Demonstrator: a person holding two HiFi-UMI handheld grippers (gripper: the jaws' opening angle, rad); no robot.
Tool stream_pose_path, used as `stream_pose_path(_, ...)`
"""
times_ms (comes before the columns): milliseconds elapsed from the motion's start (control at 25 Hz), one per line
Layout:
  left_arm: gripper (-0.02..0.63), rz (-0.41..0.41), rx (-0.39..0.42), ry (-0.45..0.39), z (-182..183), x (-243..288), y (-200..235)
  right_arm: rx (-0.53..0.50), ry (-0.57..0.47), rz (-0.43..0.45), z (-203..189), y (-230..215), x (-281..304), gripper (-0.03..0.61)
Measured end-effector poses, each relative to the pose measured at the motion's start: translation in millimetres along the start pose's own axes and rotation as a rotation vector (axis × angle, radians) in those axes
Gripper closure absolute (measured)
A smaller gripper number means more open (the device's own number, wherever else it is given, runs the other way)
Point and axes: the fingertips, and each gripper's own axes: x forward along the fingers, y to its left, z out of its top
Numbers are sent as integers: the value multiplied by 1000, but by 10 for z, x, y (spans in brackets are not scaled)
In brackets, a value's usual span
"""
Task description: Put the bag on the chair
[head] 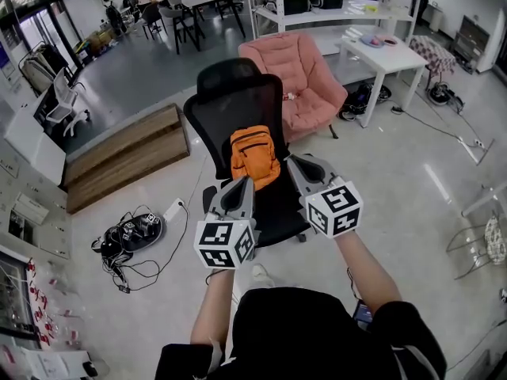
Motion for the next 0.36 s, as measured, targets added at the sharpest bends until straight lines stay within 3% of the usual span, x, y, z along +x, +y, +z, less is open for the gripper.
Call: stream_pose_path(360,601,0,7,-2,19,1,-43,3,-1,-1,-16,-10,-45,578)
